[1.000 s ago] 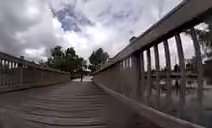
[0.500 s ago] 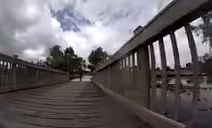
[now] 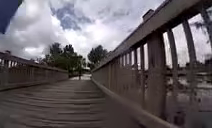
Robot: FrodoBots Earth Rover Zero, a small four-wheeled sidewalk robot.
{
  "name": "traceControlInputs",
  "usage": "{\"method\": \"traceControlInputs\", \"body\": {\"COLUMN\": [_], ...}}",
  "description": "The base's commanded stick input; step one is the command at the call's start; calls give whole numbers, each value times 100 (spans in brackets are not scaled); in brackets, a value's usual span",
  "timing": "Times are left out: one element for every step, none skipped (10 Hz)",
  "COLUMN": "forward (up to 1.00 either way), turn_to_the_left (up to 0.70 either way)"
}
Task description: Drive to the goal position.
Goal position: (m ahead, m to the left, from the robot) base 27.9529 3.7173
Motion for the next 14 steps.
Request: {"method": "traceControlInputs", "body": {"forward": [46, 42, 40, 40, 40, 40, 40, 40, 40, 40, 40, 40, 40, 40], "turn_to_the_left": [2, 2, 2, 2, 10, 24, 24, 24, 24, 24, 24, 24, 24, 24]}}
